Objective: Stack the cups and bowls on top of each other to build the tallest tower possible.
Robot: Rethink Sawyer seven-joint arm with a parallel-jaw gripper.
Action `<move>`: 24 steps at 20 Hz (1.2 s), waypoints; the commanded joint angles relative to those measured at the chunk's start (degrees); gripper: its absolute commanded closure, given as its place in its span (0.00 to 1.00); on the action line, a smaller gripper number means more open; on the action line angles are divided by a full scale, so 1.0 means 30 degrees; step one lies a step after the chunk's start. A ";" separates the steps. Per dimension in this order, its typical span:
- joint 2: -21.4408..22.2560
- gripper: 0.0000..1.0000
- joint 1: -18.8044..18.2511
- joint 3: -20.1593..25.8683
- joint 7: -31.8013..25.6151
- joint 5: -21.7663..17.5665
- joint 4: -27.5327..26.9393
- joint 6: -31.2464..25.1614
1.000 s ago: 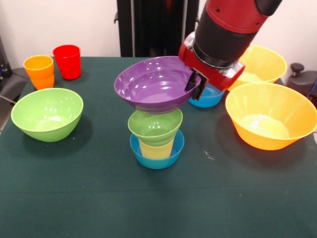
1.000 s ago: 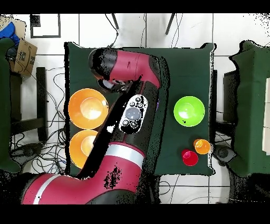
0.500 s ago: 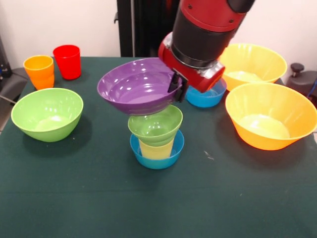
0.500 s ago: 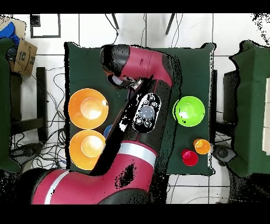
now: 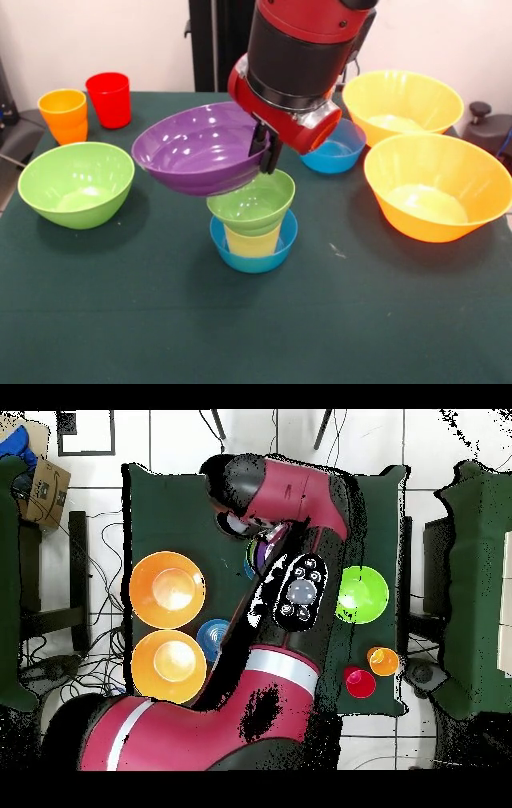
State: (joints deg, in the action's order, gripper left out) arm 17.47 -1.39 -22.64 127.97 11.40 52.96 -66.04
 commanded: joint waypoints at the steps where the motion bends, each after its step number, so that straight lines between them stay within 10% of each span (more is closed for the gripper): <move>1: -0.0633 1.00 -0.0067 0.2822 -0.2012 -0.0778 -0.1469 -0.0750; 24: -0.1391 1.00 0.0506 0.2233 -0.1191 -0.1018 -0.2056 -0.3307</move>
State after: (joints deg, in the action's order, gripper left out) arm 12.96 -0.77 -21.00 127.97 11.19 45.24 -67.98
